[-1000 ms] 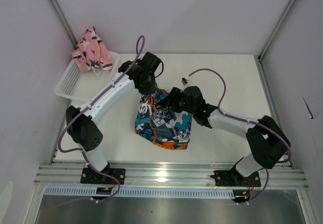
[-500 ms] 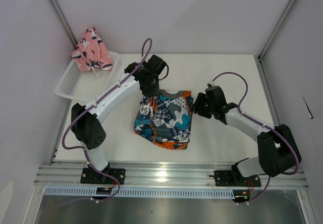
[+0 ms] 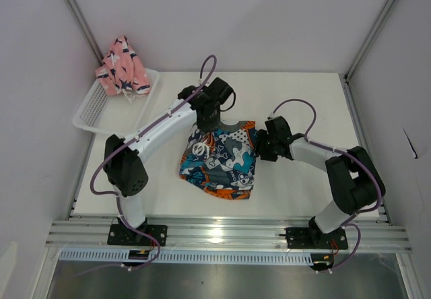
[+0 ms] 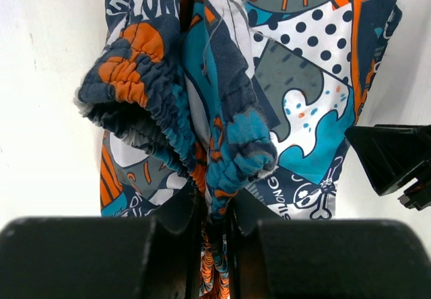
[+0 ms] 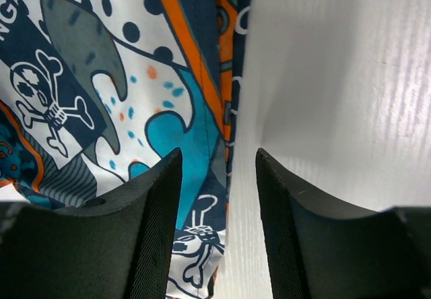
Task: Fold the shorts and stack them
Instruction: Fold the shorts
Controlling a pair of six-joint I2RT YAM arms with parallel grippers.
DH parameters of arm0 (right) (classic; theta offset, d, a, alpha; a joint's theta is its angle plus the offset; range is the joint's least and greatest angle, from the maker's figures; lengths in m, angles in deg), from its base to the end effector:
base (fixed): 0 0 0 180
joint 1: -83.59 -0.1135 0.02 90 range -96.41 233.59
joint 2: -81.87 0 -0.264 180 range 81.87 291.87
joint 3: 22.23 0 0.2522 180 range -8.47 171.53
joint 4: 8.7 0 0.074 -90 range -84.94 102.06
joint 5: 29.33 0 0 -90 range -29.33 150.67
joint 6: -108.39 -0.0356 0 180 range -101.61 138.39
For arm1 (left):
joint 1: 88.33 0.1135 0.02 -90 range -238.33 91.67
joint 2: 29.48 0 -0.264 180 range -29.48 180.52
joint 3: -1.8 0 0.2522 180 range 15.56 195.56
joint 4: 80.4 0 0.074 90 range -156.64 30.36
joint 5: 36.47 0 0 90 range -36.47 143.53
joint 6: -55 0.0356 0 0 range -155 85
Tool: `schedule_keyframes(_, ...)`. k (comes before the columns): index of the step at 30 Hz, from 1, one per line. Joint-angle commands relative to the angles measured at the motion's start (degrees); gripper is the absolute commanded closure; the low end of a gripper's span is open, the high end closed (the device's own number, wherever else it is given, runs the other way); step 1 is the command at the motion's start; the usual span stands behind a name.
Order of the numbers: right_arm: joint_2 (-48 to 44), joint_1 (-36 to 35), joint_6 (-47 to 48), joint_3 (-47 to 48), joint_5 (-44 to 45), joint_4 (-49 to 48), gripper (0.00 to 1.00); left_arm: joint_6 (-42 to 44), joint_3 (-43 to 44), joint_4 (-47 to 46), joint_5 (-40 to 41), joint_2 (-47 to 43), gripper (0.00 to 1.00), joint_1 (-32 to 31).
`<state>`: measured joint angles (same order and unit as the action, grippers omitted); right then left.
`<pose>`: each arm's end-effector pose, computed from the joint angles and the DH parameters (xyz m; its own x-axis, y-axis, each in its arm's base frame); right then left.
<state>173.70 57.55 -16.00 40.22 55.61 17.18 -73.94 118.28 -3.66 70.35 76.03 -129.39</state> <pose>0.2777 0.1392 0.1637 -0.8818 0.1954 -0.4293 0.0189 0.9241 0.3817 0.2952 -0.2435 0.3173 -0.8737 -0.0368 -0.4851 -0.0128 0.9985 -0.0527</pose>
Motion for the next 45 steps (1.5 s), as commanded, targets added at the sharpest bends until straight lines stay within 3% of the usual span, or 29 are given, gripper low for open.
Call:
schedule_keyframes(1,1.50,-0.59,1.26,3.08,-0.91,-1.13,0.50,-1.14,2.58,-0.49,1.73,0.83,1.00,-1.74)
schedule_keyframes(9,4.32,-1.03,1.43,4.49,-0.92,-1.22,0.54,-2.37,2.67,-0.67,1.99,2.42,1.00,-3.94)
schedule_keyframes(14,5.64,-1.20,1.43,5.10,-0.65,-1.57,0.62,-3.69,1.79,-1.98,2.43,1.80,1.00,-5.43)
schedule_keyframes(45,6.69,-1.20,0.73,4.66,-1.71,-2.80,0.64,-12.04,-4.63,-15.69,-0.65,9.79,1.00,-10.36)
